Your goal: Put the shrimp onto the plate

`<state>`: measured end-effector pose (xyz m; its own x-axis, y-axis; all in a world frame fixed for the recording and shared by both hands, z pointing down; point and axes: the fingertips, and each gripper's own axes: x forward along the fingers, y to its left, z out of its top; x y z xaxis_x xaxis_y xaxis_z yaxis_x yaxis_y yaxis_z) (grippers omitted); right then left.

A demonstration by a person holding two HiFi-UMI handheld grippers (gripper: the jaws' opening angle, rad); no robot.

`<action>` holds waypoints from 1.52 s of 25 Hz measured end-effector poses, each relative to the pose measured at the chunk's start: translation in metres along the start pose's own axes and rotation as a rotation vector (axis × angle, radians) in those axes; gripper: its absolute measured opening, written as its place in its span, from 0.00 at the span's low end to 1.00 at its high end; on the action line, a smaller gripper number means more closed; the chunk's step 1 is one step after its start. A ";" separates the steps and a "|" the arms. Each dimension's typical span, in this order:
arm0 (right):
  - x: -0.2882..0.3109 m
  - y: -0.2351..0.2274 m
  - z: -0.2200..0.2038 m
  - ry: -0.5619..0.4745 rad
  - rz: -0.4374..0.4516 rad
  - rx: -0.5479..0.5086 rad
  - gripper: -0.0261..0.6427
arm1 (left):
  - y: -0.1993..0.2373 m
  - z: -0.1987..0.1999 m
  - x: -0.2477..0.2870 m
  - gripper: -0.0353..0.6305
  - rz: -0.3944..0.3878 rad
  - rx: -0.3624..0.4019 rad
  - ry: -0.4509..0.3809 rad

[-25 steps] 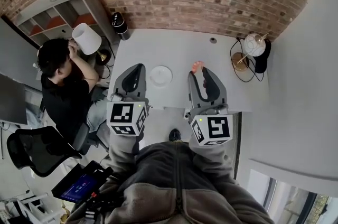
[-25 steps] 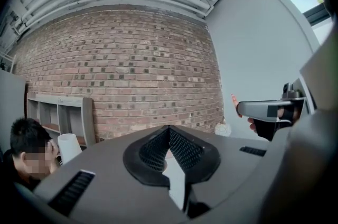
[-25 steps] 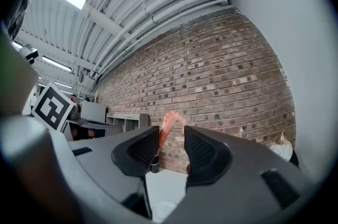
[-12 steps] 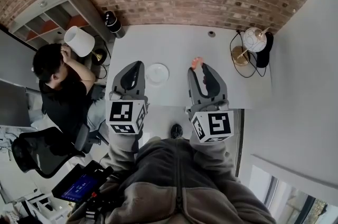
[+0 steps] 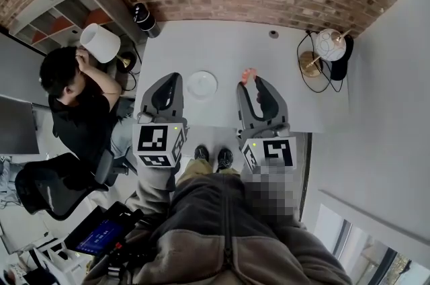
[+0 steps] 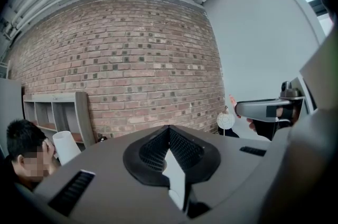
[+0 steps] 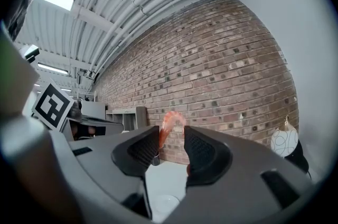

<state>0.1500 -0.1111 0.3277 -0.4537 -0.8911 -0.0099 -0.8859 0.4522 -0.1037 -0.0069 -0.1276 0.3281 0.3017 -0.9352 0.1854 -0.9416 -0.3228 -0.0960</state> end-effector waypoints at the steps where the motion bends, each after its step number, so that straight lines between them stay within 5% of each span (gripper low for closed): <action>1: 0.001 0.001 -0.001 0.003 0.001 -0.003 0.26 | 0.001 -0.001 0.001 0.06 0.000 -0.003 0.000; 17: 0.050 0.024 -0.024 0.103 0.022 -0.048 0.26 | 0.052 -0.030 0.011 0.06 0.040 -0.084 0.048; 38: 0.093 0.062 -0.167 0.414 0.080 -0.010 0.26 | 0.092 -0.163 0.009 0.06 0.078 -0.222 0.306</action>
<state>0.0369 -0.1597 0.4869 -0.5202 -0.7634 0.3829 -0.8461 0.5216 -0.1095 -0.1151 -0.1418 0.4808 0.2005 -0.8583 0.4723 -0.9796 -0.1812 0.0865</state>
